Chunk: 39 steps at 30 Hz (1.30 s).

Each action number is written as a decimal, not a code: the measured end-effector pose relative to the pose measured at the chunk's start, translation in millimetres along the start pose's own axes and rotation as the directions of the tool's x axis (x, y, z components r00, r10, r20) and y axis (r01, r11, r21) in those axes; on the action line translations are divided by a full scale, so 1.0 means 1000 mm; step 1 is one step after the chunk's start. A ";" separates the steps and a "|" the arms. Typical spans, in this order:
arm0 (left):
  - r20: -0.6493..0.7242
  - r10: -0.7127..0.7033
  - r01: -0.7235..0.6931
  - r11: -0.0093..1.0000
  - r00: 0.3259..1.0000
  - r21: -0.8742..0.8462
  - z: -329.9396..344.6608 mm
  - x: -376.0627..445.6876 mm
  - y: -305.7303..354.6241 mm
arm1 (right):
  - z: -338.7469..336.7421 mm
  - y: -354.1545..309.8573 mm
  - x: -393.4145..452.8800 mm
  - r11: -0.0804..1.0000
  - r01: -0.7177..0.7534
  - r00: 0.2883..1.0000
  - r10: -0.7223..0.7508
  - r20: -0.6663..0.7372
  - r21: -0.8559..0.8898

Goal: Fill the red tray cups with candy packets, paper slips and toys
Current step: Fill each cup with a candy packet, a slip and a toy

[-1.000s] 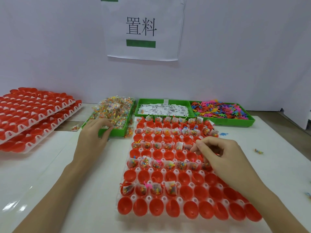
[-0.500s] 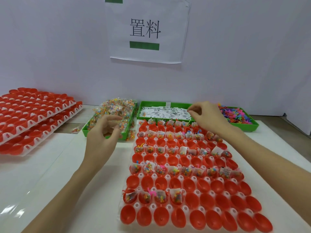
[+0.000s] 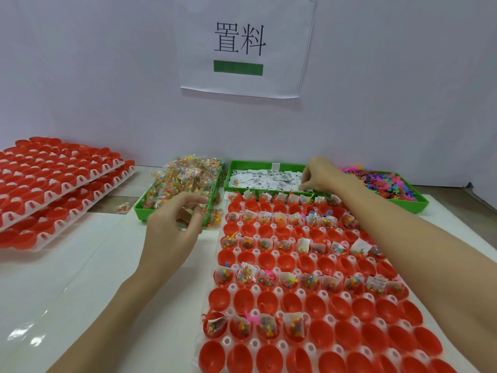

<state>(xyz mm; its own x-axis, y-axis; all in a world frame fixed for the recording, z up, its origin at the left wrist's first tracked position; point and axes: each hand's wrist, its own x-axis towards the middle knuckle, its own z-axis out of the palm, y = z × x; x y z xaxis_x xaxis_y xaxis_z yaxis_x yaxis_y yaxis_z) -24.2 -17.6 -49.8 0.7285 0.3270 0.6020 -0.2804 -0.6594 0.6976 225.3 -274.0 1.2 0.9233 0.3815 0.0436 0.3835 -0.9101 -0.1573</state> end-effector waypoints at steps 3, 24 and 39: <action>0.009 0.002 -0.002 1.000 1.000 0.008 0.001 0.000 0.001 | 0.001 0.000 -0.001 1.000 0.017 1.000 -0.017 -0.004 0.009; 0.068 0.027 -0.020 0.995 0.997 -0.097 0.004 -0.014 0.040 | -0.025 -0.014 -0.165 0.643 0.148 0.984 -0.018 -0.179 0.751; 0.338 0.028 0.132 0.887 0.941 -0.442 0.014 -0.042 0.095 | -0.008 -0.050 -0.244 0.465 0.166 0.977 -0.197 -0.082 0.870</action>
<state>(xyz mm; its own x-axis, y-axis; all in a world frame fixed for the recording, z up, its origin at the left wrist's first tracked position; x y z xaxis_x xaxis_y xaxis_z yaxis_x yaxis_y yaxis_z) -72.5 -102.9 -14.0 0.8887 0.0603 0.4545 -0.4286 -0.2428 0.8703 -19.4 -322.6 6.1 0.8283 0.5386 0.1542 0.3142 -0.2187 -0.9238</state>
